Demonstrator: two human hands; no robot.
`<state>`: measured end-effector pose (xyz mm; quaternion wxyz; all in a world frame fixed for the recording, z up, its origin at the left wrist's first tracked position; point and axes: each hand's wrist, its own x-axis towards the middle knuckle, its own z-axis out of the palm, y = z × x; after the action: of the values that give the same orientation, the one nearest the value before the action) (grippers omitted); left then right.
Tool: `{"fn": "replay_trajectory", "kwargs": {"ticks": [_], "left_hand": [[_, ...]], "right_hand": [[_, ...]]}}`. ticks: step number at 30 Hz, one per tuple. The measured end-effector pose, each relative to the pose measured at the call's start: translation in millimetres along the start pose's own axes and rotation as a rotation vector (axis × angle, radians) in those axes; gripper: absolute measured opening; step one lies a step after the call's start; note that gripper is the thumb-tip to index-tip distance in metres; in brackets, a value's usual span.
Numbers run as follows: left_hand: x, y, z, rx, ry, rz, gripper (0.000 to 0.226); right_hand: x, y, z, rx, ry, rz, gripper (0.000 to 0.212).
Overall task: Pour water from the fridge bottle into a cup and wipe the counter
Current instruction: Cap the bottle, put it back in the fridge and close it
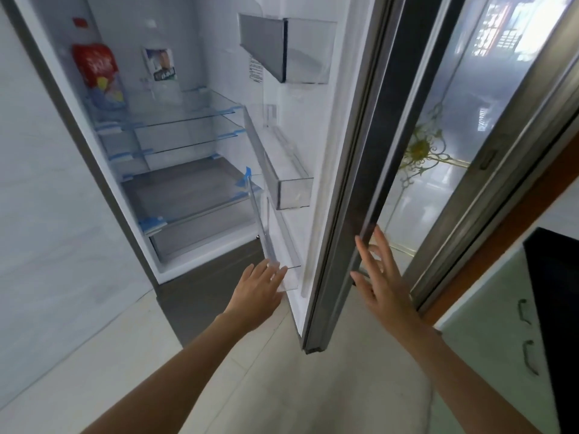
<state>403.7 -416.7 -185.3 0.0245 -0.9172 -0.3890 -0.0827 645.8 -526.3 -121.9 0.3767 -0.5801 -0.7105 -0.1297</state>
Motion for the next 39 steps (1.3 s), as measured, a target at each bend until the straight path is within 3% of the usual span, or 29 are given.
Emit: {"fn": "replay_trajectory", "kwargs": {"ticks": [8,14,20,28,34,39], "left_hand": [[-58,-86,-9,0.078,0.046,-0.155,0.071],[-102,-128,-26,-0.031,0.185,-0.258,0.084],[-119,-174,-33,-0.004,0.212,-0.273,0.079],[-108,-289,-33,0.011,0.064,-0.419,0.091],[-95,-358,-29,0.032,0.076,-0.456,0.113],[-95,-384,-33,0.063,0.087,-0.501,0.079]], "right_hand": [[44,-66,66,0.017,0.073,-0.119,0.073],[88,-122,134,0.117,0.061,-0.277,0.091],[138,-189,206,0.122,0.039,-0.282,0.083],[208,-261,292,-0.017,-0.037,-0.144,0.072],[262,-281,336,-0.214,-0.15,-0.137,0.069],[268,-285,340,-0.235,-0.19,-0.107,0.077]]}}
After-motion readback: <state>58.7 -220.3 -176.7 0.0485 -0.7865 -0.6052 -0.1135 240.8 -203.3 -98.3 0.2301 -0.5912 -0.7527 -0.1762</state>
